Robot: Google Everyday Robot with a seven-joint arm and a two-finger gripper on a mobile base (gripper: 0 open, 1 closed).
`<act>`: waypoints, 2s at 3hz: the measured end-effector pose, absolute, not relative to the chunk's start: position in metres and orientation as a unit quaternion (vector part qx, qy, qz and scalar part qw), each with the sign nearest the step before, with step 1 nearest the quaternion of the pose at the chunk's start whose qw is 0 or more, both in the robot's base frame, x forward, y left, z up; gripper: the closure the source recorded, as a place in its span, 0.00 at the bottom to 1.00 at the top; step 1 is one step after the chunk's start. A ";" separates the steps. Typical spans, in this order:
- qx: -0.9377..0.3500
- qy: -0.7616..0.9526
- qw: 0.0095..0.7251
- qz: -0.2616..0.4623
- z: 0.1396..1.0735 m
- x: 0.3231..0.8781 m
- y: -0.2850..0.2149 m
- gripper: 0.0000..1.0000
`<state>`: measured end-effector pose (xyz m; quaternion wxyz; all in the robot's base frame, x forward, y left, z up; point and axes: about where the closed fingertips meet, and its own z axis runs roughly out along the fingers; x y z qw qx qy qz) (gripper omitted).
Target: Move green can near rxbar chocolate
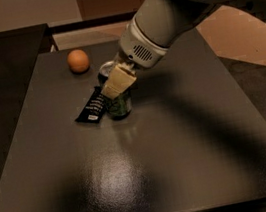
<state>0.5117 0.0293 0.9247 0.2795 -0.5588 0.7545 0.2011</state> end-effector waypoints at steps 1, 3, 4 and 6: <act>-0.566 0.753 0.279 0.183 0.918 0.514 0.028 0.82; -0.563 0.756 0.275 0.189 0.906 0.518 0.017 0.36; -0.564 0.755 0.275 0.188 0.906 0.517 0.019 0.12; -0.565 0.754 0.276 0.188 0.907 0.516 0.020 0.00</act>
Offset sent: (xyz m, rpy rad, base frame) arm 0.0101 -0.0153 -0.0248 -0.0576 -0.0093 -0.0017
